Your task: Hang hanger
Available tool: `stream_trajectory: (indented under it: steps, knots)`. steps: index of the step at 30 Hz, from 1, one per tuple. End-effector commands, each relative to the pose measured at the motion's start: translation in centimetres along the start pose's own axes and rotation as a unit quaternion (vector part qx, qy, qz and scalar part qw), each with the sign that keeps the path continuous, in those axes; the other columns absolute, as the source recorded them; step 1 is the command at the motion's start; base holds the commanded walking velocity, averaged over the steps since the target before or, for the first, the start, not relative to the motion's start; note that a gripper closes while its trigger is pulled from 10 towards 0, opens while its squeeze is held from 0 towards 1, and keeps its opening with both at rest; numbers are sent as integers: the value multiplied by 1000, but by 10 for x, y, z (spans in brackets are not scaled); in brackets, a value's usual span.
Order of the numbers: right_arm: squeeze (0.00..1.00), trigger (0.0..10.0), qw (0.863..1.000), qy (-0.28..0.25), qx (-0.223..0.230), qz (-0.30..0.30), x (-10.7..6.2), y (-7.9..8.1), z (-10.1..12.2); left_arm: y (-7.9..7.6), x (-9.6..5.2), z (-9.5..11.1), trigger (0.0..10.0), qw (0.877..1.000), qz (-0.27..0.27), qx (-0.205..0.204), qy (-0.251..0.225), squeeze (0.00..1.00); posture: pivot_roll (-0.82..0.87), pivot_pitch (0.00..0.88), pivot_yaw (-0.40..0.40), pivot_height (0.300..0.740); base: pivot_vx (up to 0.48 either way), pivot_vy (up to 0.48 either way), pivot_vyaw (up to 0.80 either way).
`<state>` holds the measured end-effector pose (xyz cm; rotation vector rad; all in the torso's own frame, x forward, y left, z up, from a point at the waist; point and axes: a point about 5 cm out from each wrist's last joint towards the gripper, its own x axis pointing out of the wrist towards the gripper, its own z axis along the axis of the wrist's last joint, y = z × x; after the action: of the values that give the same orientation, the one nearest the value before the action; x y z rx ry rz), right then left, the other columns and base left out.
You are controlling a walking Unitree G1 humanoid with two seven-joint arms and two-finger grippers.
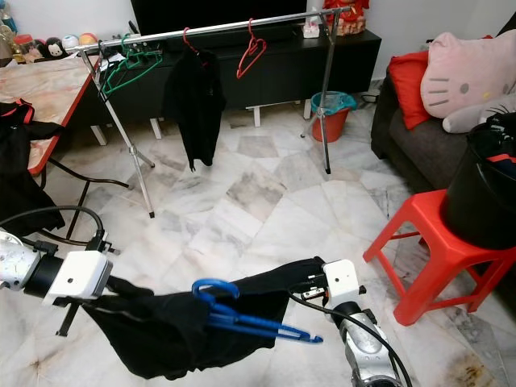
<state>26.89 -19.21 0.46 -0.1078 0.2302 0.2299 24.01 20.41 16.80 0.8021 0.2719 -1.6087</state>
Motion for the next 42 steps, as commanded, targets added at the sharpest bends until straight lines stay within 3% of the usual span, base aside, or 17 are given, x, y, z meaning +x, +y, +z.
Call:
stream_trajectory:
  steps: [1,4,5,6,7,10,11,12,13,29,37,42]
  knots:
    - [0,0,1000,12,6,-16,-2,-4,-4,-6,0,-2,10000,999,-33,0,27,0,-140,0,34,740,0,0,0]
    - [0,0,1000,12,4,-16,-2,-4,-4,-7,3,-2,10000,999,-38,3,34,0,-140,0,34,740,0,0,0]
    - [0,510,1000,13,-2,-14,-2,-4,-4,-5,7,-2,10000,999,-30,8,33,0,-139,0,35,740,0,0,0]
    - [0,3137,1000,14,-5,-14,-1,-4,-3,-4,9,-2,10000,999,-25,13,34,0,-139,0,35,740,0,0,0]
    - [0,10000,1000,14,-8,-14,-1,-4,-3,-2,12,-3,10000,999,-17,20,39,0,-138,0,36,740,0,0,0]
    - [0,10000,1000,14,-7,-13,1,-2,-2,0,17,-5,10000,999,-9,27,43,0,-141,0,37,740,0,0,0]
    - [361,10000,1000,11,-5,-11,2,-2,0,2,20,-6,10000,999,-1,30,42,0,-141,0,37,740,0,0,0]
    - [361,10000,1000,9,-4,-10,3,-2,1,3,21,-6,10000,999,5,32,42,0,-141,0,37,740,0,0,0]
    - [1000,10000,1000,7,-1,-8,3,-1,2,6,23,-6,10000,998,16,35,42,0,-141,0,37,740,0,0,0]
    - [1000,10000,992,87,-4,90,-3,12,-19,12,30,-7,10000,998,46,30,29,0,-151,0,41,740,0,0,0]
    - [1000,10000,986,127,-17,104,-7,10,-27,11,30,-11,10000,998,40,25,38,0,-158,0,47,740,0,0,0]
    - [1000,10000,979,159,-27,127,-11,9,-33,9,39,-17,10000,998,34,25,47,0,-169,0,53,740,0,0,0]
